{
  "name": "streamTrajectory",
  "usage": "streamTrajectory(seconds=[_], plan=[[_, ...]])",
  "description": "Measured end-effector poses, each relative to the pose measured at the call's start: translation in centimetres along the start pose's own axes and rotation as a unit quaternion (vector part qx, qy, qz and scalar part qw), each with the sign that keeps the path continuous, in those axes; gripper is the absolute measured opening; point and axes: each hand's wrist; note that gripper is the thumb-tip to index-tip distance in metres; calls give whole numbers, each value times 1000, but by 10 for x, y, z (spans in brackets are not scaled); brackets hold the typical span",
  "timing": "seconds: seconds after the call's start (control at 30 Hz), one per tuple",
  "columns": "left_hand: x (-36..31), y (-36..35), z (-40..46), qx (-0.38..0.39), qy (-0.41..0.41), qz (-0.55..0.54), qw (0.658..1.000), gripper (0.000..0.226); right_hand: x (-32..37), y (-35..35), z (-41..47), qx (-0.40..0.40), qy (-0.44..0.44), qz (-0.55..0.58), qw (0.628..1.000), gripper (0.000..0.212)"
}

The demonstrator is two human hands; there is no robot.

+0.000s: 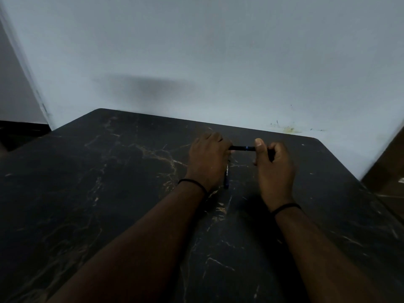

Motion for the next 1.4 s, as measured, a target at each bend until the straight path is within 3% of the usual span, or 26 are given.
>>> streamTrajectory(seconds=[0.17,0.33,0.57,0.73,0.9,1.03,1.17,1.33,1.4], plan=[[-3,1,-1,-1,2,-17,1000,17,11,-1,3,-15,-19,107,994,22],[-1,0,-1,17,18,-34,999,17,17,-4,2,-24,-19,133,991,4],[-7,4,-4,27,15,-80,996,20,17,-3,7,-13,-66,214,975,22],[-5,5,-4,29,14,-89,996,21,16,-6,6,-42,-42,177,982,5],[-7,5,-4,45,1,-91,995,22,13,-6,8,-34,-49,216,975,22],[-5,3,-5,45,5,-92,995,23,9,-8,6,-10,-37,189,981,8],[-5,2,-4,48,-6,-98,994,21,8,-9,6,-51,-33,179,982,19],[-5,-1,-4,28,-12,-103,994,20,9,-7,6,-6,-35,186,982,12],[-4,-1,-4,25,-15,-107,994,20,9,-8,6,-32,-35,158,986,4]])
Point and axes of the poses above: each hand's wrist, its own z-axis towards the middle knuckle, its own y-axis out of the back of the hand, x = y × z, and after that the axes turned 15 degrees about y, right-handed
